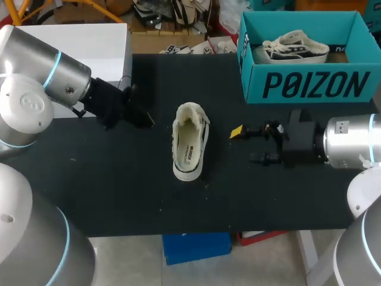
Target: Take the shoe out of the shoebox, open the shoe tongue, remove and reinsert the insole, then place the shoe into the shoebox
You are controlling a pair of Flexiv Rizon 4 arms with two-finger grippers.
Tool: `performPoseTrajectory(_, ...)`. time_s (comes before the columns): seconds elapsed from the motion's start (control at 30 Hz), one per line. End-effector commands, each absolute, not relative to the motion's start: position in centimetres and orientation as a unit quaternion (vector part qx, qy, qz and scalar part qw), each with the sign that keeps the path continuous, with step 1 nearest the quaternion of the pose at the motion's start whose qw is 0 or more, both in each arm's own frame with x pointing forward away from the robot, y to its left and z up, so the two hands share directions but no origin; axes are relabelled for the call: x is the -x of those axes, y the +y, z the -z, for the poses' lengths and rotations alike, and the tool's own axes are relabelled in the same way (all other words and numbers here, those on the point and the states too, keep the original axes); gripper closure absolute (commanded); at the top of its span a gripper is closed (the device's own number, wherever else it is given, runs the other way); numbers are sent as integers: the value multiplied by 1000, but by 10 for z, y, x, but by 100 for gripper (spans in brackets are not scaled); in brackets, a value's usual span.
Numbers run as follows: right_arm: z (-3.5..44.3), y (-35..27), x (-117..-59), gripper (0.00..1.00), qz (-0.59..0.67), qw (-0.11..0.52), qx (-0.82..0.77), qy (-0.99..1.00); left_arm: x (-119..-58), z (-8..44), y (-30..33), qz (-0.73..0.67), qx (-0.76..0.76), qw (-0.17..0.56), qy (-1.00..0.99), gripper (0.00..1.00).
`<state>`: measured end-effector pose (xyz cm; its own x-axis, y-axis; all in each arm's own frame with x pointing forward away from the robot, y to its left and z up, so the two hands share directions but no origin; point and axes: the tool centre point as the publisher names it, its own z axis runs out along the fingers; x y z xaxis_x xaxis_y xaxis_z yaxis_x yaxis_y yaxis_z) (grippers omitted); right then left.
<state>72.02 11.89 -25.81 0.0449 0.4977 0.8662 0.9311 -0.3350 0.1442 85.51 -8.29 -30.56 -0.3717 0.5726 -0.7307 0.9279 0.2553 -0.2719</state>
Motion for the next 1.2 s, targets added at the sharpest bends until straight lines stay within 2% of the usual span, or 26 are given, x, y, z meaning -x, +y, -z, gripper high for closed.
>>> performPoseTrajectory(0.03, 258, 118, -720, 0, 450, 241, 681, -524, -868, 312, -92, 353, -497, 258, 750, 100)
performPoseTrajectory(0.63, 258, 118, -720, 0, 450, 241, 681, -524, -946, 327, -153, 341, -492, 255, 759, 100)
performPoseTrajectory(1.2, 258, 118, -720, 0, 450, 241, 681, -524, -914, 349, -178, 361, -516, 225, 744, 100)
